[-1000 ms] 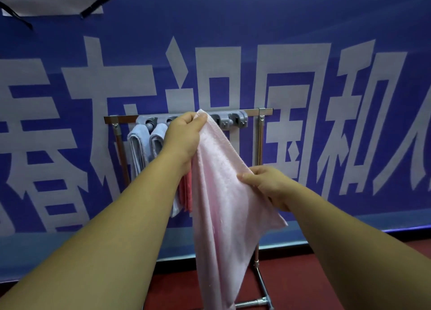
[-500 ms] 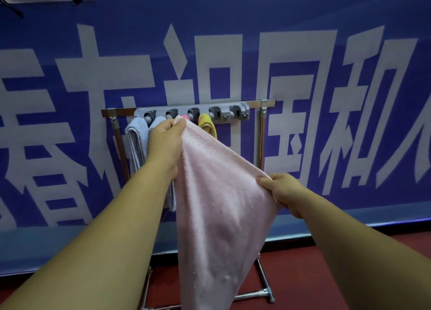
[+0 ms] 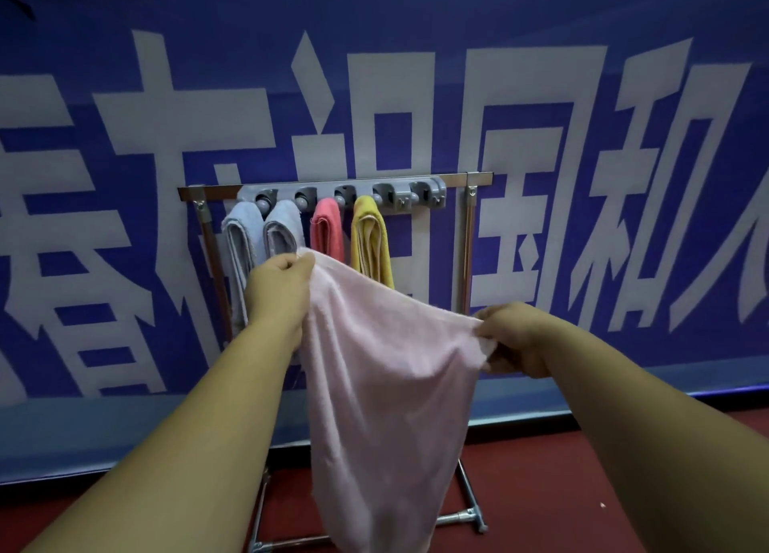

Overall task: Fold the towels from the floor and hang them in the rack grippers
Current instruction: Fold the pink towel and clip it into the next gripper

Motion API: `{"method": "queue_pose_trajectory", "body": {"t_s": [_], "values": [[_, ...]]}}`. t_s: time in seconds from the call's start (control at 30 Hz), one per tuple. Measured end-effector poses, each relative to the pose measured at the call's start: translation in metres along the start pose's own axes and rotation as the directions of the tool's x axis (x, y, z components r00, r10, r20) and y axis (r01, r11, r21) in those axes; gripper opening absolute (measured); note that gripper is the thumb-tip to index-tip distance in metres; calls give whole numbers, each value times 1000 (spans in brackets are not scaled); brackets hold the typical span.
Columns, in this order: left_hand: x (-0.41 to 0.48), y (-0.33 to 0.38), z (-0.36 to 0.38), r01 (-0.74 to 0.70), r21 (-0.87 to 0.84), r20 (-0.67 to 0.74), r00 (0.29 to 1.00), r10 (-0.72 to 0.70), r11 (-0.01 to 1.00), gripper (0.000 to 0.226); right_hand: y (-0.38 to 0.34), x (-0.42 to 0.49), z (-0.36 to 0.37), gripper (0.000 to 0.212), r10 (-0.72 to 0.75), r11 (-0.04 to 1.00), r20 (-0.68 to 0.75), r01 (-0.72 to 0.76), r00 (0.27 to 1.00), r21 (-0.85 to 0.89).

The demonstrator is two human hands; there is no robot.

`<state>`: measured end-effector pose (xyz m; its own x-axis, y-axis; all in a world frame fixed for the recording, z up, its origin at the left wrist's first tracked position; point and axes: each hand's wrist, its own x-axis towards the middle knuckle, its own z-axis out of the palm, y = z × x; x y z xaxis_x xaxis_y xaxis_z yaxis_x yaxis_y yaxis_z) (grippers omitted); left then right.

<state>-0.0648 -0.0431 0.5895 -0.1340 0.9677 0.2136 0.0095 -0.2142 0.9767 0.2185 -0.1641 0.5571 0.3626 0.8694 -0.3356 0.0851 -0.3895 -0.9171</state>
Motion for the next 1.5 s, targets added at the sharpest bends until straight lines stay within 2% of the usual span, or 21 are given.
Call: {"method": "queue_pose_trajectory", "body": {"t_s": [0.1, 0.17, 0.3, 0.43, 0.5, 0.63, 0.77, 0.97, 1.17, 1.33, 1.5], "values": [[-10, -11, 6, 72, -7, 55, 996, -72, 997, 28, -16, -14, 15, 26, -30, 943, 60, 8, 998, 333], [-19, -15, 13, 126, -27, 126, 984, -122, 992, 19, -22, -25, 26, 30, -104, 877, 74, 56, 992, 476], [-41, -13, 25, 143, -31, 263, 956, -130, 989, 16, -23, -47, 47, 20, -182, 809, 43, 125, 982, 575], [-61, -14, 31, 42, -16, 356, 934, -34, 999, 18, -14, -66, 62, 36, -261, 768, 149, 112, 954, 630], [-70, -17, 30, -10, 3, 373, 928, 8, 1000, 19, -10, -72, 65, 33, -292, 810, 176, 145, 940, 569], [-81, -26, 25, -26, 22, 418, 908, 14, 999, 24, -3, -75, 70, 15, -359, 904, 142, 305, 923, 300], [-91, -30, 21, -26, 16, 468, 883, 16, 1000, 20, -2, -80, 72, 25, -443, 894, 52, 438, 895, 93], [-97, -26, 11, 7, 25, 544, 839, -20, 1000, 26, -8, -84, 79, 21, -490, 861, 84, 497, 868, -113], [-101, -13, -1, 15, 30, 641, 767, -31, 999, 36, -12, -85, 84, 25, -534, 819, 78, 538, 842, -202], [-94, -11, -9, -105, 78, 639, 769, 31, 991, 25, -15, -85, 87, 22, -524, 810, 54, 517, 850, -277], [-91, -7, -15, -124, 75, 634, 772, 49, 989, 24, -18, -86, 85, 23, -523, 806, 45, 510, 851, -300]]}}
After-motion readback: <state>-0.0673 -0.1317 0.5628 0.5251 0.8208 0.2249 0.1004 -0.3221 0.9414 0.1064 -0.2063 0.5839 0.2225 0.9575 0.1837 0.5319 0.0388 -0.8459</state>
